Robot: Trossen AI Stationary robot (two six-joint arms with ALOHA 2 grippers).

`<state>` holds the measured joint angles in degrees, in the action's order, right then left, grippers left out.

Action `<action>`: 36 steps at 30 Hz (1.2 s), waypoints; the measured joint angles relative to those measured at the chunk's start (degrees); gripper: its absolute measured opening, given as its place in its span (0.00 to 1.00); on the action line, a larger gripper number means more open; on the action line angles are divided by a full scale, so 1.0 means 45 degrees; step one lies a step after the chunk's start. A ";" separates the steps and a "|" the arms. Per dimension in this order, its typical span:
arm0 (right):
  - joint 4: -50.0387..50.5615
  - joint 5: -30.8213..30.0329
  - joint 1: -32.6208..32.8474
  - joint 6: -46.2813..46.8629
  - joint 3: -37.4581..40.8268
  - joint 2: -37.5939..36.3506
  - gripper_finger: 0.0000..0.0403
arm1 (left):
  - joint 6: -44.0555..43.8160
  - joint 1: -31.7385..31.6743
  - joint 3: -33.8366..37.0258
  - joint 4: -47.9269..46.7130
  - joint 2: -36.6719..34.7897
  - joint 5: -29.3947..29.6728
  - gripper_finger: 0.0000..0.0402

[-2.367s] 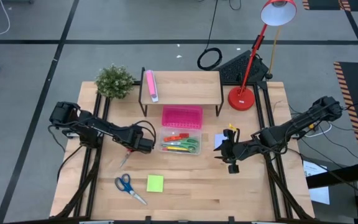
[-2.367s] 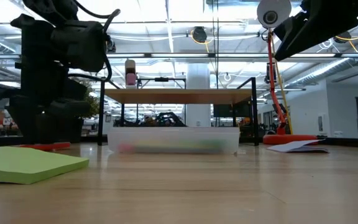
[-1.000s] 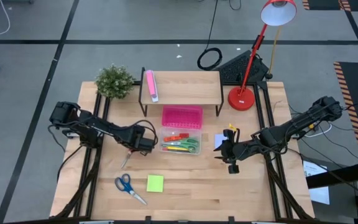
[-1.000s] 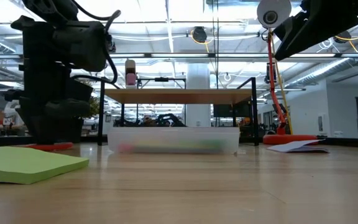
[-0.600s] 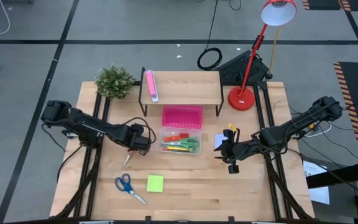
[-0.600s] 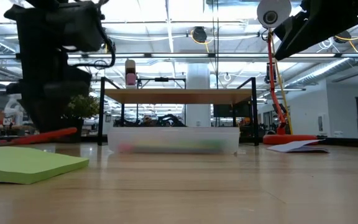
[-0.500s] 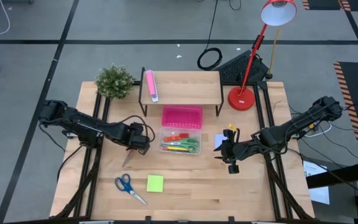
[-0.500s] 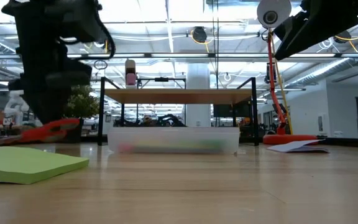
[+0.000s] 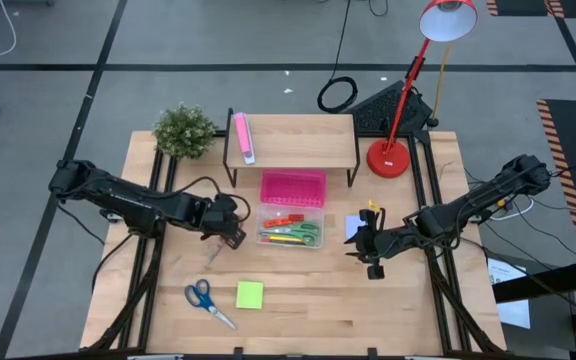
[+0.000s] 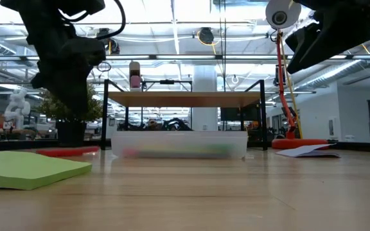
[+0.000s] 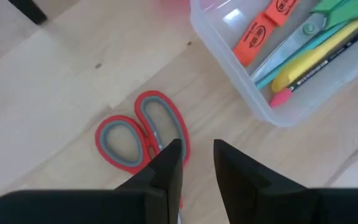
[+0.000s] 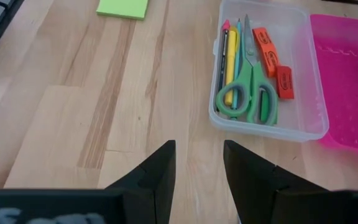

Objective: Pack school essentials
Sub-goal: Put the red scissors into the supply box

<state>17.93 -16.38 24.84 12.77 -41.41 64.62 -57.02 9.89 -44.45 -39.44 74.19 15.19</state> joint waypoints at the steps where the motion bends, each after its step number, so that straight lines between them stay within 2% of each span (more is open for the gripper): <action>1: -0.0004 0.0000 0.0000 0.0005 0.0005 0.0000 0.32 | 0.0072 0.0000 0.0000 -0.0011 0.0006 -0.0004 0.23; 4: -0.0091 0.0000 0.0004 0.0005 0.0002 0.0000 0.32 | 0.0823 0.0089 0.0000 -0.0011 0.0010 -0.0040 0.23; 8: -0.0142 0.0000 0.0004 0.0005 0.0001 0.0000 0.32 | 0.2970 0.0299 0.0005 -0.0003 0.0010 -0.0034 0.23; 14: -0.0681 0.0023 0.0001 0.0325 0.0005 0.0000 0.32 | 0.4798 0.1355 0.0392 0.0215 0.0010 -0.0938 0.24; 19: -0.0933 0.0024 -0.0005 0.0248 0.0005 0.0000 0.32 | 0.4877 0.1938 0.1022 0.0385 0.0010 -0.0510 0.37; 23: -0.0986 0.0020 -0.0005 0.0243 0.0009 0.0000 0.32 | 0.6476 0.2293 0.1522 0.1331 0.0015 0.0607 0.48; 28: -0.0986 0.0018 -0.0005 0.0195 0.0010 0.0000 0.32 | 0.7577 0.1569 0.1840 0.2425 0.0038 0.1034 0.49; 36: -0.0975 0.0013 0.0000 0.0195 0.0015 0.0000 0.32 | 0.8022 0.0118 0.1846 0.3364 0.1136 -0.0517 0.43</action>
<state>13.55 -16.32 24.84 13.65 -41.34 64.62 -20.92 10.42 -36.14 -24.30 79.30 12.87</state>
